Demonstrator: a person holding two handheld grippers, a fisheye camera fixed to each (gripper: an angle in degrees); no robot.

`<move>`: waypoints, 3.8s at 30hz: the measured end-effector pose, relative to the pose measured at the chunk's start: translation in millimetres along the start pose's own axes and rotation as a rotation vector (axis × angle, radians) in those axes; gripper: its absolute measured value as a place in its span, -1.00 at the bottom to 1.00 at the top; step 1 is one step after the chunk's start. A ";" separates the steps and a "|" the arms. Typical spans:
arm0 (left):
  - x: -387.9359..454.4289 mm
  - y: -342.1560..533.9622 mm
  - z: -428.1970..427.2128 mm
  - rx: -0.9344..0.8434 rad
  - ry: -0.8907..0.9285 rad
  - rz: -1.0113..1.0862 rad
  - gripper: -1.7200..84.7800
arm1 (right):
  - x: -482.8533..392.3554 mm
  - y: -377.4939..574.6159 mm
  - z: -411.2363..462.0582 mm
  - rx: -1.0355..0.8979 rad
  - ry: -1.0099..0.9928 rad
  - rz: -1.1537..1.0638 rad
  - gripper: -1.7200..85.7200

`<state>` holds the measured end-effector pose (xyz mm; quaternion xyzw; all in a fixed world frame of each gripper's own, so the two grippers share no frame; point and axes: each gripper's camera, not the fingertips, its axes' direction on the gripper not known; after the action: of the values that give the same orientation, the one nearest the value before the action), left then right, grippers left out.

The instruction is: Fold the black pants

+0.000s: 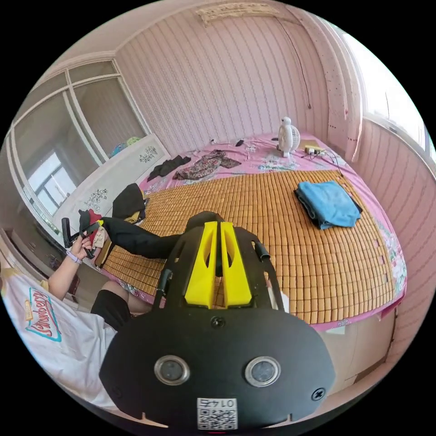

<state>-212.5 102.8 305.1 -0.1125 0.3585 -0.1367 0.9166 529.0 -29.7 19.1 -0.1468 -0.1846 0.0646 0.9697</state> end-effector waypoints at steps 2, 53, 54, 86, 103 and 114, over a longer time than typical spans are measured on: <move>-6.3 -0.6 -15.5 0.050 0.018 0.002 -0.93 | -13.5 -6.2 2.0 -0.027 0.068 -0.073 -0.97; -105.6 132.5 23.8 -0.372 -0.058 -0.547 -0.68 | -153.4 66.3 196.6 -0.307 -0.557 -0.621 -0.96; -106.3 133.3 22.2 -0.362 -0.051 -0.564 -0.68 | -157.1 90.9 188.3 -0.427 -0.557 -0.688 -0.96; -91.9 151.6 3.4 -0.432 -0.296 -0.514 -0.95 | -186.9 111.4 321.8 -0.421 -0.368 -0.457 -0.93; 8.3 114.7 -109.2 -0.063 0.117 -0.016 -0.98 | -71.7 156.2 117.3 0.042 -0.267 -0.221 -0.94; 285.4 -55.9 -151.3 0.345 1.122 0.607 -0.98 | -44.3 17.8 -256.7 0.899 0.035 -0.175 -0.94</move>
<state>-124.7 -60.5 34.7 0.2303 0.7706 0.0342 0.5933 583.6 -87.7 -229.5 0.3037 -0.1336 0.0538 0.9418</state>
